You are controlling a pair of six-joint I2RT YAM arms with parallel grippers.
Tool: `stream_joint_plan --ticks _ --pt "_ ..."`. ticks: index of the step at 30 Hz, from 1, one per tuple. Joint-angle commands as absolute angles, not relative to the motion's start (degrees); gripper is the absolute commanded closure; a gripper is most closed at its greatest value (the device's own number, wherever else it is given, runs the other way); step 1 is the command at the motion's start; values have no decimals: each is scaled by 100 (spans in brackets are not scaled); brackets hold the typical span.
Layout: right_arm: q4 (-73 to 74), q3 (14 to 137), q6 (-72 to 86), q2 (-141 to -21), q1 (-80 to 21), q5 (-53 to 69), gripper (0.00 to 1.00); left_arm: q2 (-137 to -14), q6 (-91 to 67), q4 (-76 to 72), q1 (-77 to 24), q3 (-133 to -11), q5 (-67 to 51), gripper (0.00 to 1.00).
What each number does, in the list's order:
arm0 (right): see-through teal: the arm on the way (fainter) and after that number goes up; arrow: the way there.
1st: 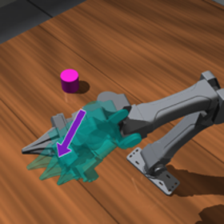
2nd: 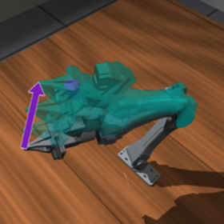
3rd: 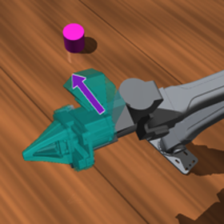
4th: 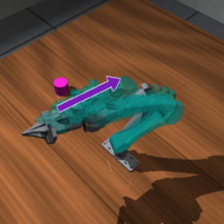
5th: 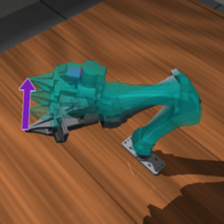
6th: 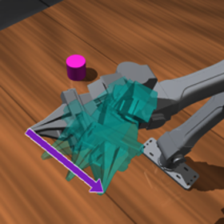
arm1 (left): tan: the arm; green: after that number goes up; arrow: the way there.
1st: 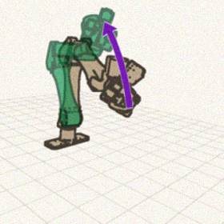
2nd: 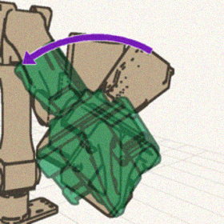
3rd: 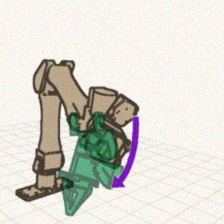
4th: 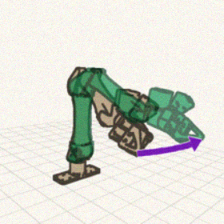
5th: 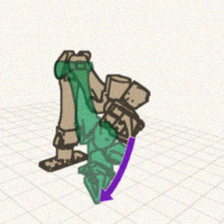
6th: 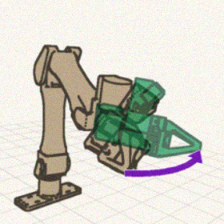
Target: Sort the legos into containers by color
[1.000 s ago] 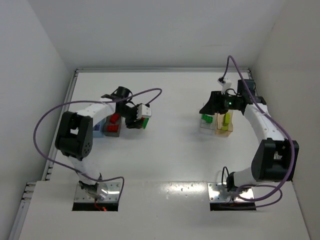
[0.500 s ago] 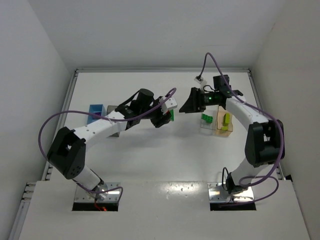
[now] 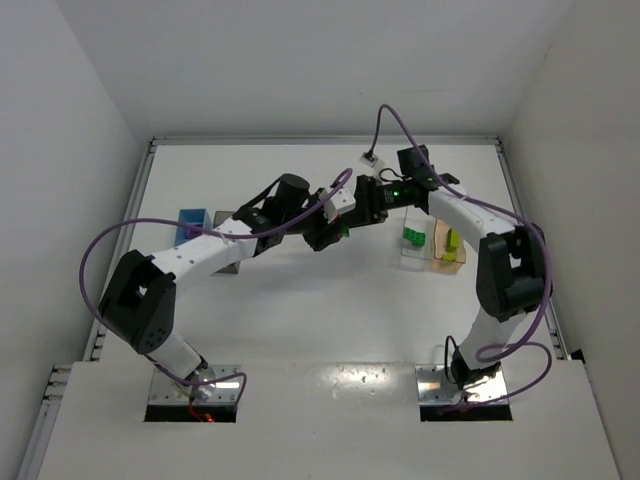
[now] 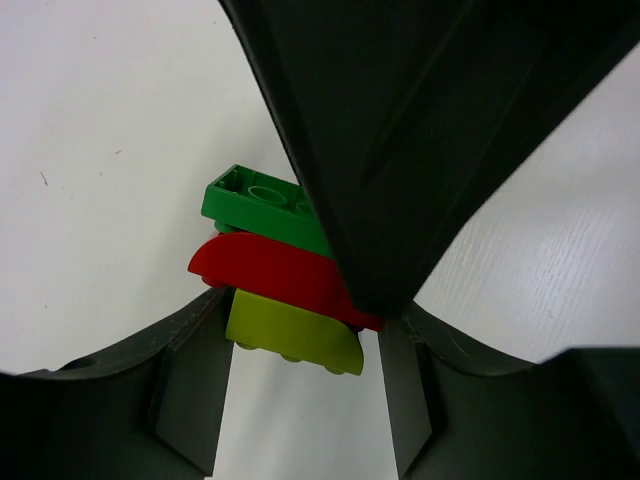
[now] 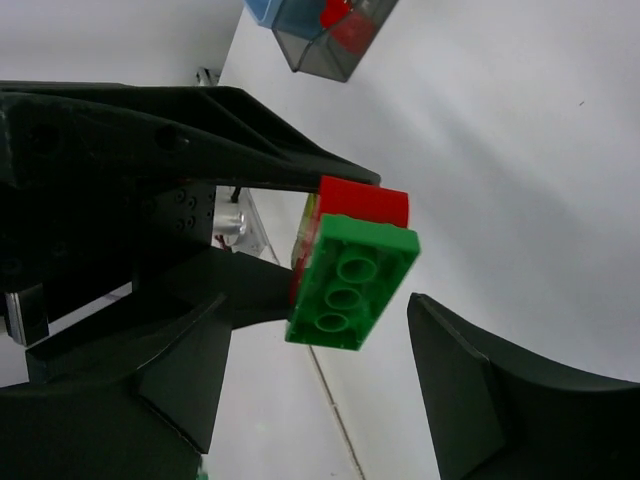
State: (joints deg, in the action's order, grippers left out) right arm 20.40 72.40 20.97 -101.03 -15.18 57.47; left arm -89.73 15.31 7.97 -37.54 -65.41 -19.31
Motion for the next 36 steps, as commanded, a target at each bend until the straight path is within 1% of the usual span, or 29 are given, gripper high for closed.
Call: stream_joint_plan --ticks 1,2,3,5,6,7,9,10,13,19,23,28,32,36 --pt "1986 7619 2004 -10134 -1660 5845 29 -8974 1424 606 -3797 -6759 -2013 66" --pt "2056 7620 1934 -10134 -1661 5845 29 -8974 1424 606 -3797 -6759 -2065 66" --pt "2057 7620 1934 -10195 -1722 5845 31 -8974 1424 606 -3797 -6759 -2065 66" --pt "2057 7620 1934 -10195 -1723 5792 41 -8974 1424 606 -3797 -6759 -2065 66" --pt "2057 7620 1934 -10195 -1723 5792 47 -8974 1424 606 -3797 -6759 -2065 66" --pt "2057 7620 1881 -10195 -1723 5740 60 -8974 1424 606 -3797 -6759 -2065 66" --pt "2057 7620 1881 -10195 -1723 5687 72 -8921 1424 606 -3797 -6759 -2065 66" --pt "2057 7620 1881 -10195 -1723 5687 80 -8921 1424 606 -3797 -6698 -2065 66" --pt "2057 7559 1828 -10143 -1662 5739 91 -8860 1424 606 -3797 -6636 -2065 66" --pt "2180 7444 1644 -9774 -1223 5739 97 -8657 1371 545 -3543 -6259 -2013 66" --pt "2258 7260 1530 -9396 -784 5739 97 -8456 1319 483 -3305 -6091 -2013 66" --pt "2715 7207 1055 -8930 -308 5361 97 -8350 1196 370 -3059 -6029 -2065 66" --pt "3171 6848 642 -8676 -79 4765 97 -8245 1195 369 -2945 -5977 -2118 66" --pt "3226 6399 589 -8395 175 3573 97 -8191 1195 369 -2944 -5977 -2170 66"
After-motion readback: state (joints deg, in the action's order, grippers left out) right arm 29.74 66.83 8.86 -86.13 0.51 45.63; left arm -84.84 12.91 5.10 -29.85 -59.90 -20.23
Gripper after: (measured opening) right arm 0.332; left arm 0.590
